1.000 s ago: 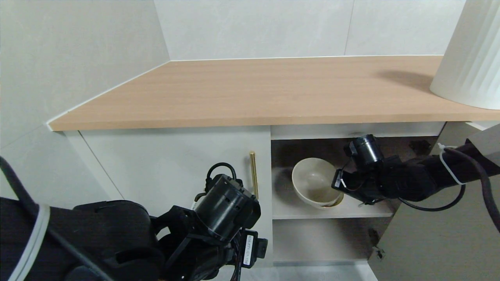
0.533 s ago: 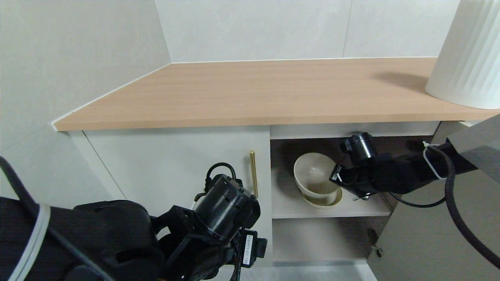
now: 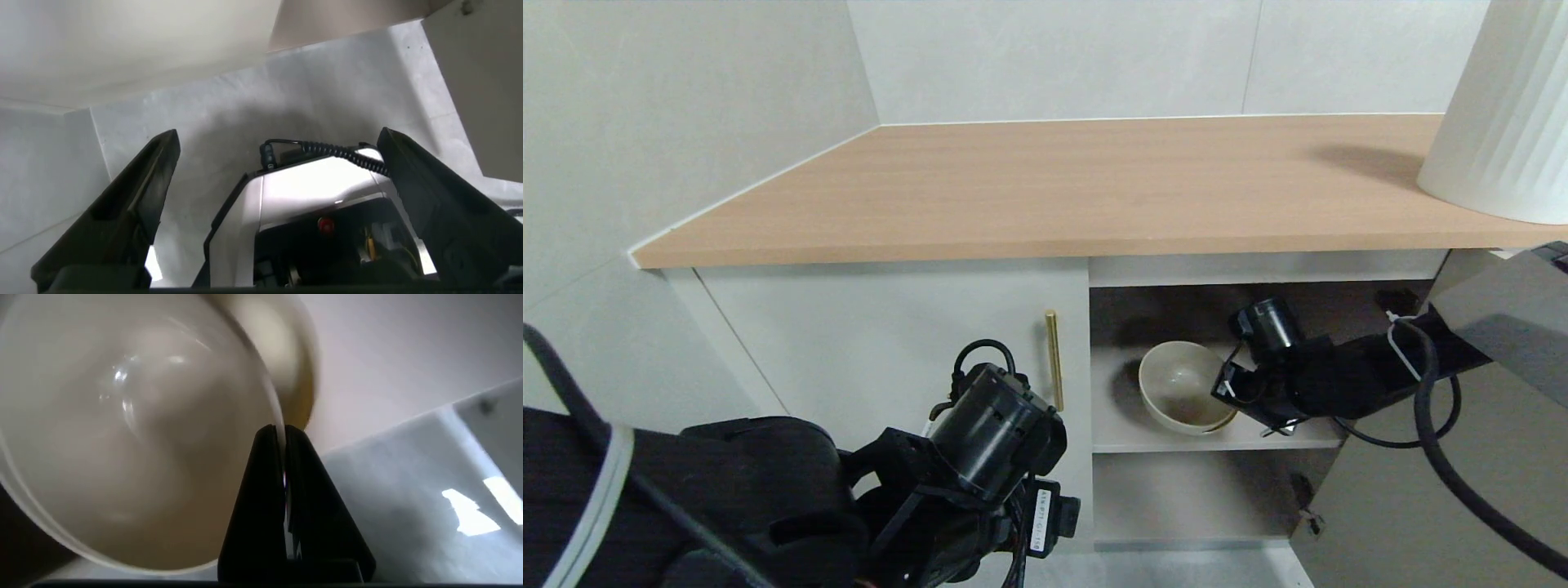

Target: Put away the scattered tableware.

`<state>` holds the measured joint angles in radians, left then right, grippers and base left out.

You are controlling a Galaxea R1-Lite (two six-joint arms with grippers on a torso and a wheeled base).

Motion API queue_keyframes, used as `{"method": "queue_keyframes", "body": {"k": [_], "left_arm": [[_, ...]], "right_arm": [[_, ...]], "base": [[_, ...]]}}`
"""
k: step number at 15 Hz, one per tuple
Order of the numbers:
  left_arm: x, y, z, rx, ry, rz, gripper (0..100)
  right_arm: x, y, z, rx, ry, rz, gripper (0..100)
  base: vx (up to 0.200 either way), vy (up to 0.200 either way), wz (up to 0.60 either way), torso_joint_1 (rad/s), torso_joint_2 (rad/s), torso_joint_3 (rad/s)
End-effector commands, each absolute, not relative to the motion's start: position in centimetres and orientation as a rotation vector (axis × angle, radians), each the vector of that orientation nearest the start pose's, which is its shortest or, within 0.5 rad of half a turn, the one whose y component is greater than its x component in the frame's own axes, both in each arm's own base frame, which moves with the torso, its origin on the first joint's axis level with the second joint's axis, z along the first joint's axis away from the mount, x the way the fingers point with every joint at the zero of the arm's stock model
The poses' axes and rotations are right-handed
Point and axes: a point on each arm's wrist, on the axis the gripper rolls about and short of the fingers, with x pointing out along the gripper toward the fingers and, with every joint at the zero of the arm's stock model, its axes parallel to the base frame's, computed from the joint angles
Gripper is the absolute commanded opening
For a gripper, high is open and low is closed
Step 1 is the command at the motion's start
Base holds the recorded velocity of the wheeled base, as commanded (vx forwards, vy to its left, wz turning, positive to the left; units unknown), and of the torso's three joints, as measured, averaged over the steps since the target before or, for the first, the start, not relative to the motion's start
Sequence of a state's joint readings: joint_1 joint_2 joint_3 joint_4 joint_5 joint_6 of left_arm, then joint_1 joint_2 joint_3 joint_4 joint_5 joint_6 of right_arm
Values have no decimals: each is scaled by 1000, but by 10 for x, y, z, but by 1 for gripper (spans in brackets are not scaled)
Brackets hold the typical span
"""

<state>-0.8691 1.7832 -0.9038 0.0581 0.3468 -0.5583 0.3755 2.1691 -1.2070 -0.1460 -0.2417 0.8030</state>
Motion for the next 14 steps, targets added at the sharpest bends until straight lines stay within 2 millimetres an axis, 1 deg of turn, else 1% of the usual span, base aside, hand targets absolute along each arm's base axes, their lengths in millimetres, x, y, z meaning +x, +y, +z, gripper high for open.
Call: {"method": "queue_keyframes", "body": {"k": [1,5,14], "left_arm": [[195,-219,125,22,869,-248,100],[195,-219,125,22,866,-246,100],[195,-219,125,23,867,-244,100]], "right_arm": [[369,146,78,511,754,-165,0],[372,147,71,503,757,-165,0],[377,141,68,510,739,-185,0]], "base": [[0,0,0,0,0,0],[0,0,0,0,0,0],[0,0,0,0,0,0]]}}
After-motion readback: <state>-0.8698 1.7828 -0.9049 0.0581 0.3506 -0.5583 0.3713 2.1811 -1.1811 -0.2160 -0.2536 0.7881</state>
